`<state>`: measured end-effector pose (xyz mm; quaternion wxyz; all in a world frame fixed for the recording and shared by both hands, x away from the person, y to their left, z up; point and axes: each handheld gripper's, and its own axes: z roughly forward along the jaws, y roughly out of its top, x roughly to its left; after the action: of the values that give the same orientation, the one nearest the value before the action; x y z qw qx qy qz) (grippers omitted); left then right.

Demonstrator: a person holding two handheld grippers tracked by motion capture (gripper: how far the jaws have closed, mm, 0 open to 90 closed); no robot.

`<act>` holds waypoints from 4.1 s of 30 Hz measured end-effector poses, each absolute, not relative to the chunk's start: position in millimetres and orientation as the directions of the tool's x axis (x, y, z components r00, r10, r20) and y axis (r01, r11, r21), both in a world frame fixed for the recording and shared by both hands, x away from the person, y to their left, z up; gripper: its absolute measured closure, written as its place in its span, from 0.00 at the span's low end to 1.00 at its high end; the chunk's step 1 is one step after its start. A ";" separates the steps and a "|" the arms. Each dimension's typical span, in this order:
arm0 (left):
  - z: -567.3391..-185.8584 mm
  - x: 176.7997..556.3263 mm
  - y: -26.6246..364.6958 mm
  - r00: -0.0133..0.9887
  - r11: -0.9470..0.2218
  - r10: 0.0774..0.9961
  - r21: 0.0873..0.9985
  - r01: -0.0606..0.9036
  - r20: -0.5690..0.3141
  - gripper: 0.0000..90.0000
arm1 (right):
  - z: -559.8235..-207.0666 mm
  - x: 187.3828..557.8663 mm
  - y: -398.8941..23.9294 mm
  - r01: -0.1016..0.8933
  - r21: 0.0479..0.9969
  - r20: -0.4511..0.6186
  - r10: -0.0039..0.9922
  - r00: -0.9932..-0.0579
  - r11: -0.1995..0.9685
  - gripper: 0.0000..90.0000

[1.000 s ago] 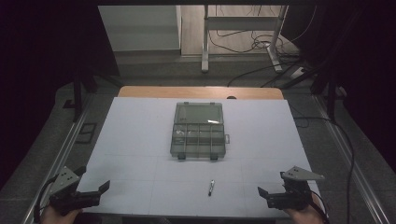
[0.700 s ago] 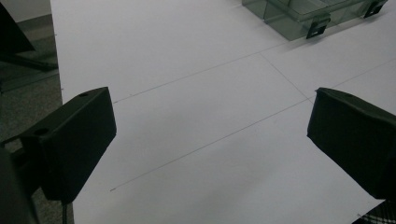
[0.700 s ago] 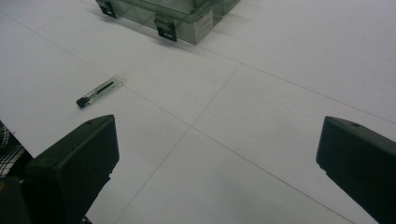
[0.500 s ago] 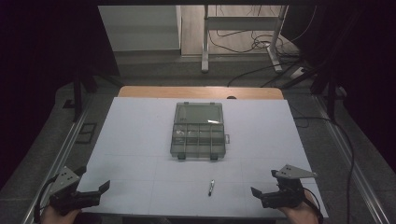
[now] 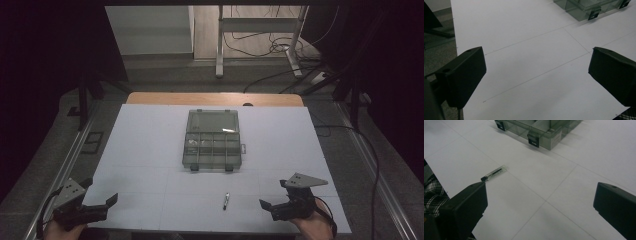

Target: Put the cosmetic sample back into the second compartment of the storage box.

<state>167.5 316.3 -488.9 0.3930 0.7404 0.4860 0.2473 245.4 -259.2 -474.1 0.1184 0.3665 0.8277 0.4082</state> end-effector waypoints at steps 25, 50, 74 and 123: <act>-488.9 167.5 316.6 0.407 -0.216 0.913 0.824 0.523 -0.019 0.02 | -479.8 254.4 -208.1 0.507 0.683 0.069 0.645 -0.761 0.526 0.00; -488.8 167.7 315.4 0.417 -0.230 0.909 0.823 0.520 -0.009 0.02 | -492.7 262.9 -164.4 0.544 0.593 0.082 0.627 -0.775 0.594 0.16; -488.6 167.8 312.2 0.436 -0.266 0.900 0.817 0.511 0.020 0.03 | -506.9 273.5 -133.1 0.526 0.534 0.072 0.584 -0.808 0.662 0.50; -489.0 169.0 308.6 0.456 -0.302 0.889 0.804 0.512 0.044 0.03 | -502.5 275.7 -133.6 0.495 0.533 0.041 0.564 -0.825 0.686 0.90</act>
<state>169.0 308.6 -489.0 0.3743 0.7667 0.4568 0.2519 275.7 -133.6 -502.5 0.0630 0.2891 0.9159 0.2713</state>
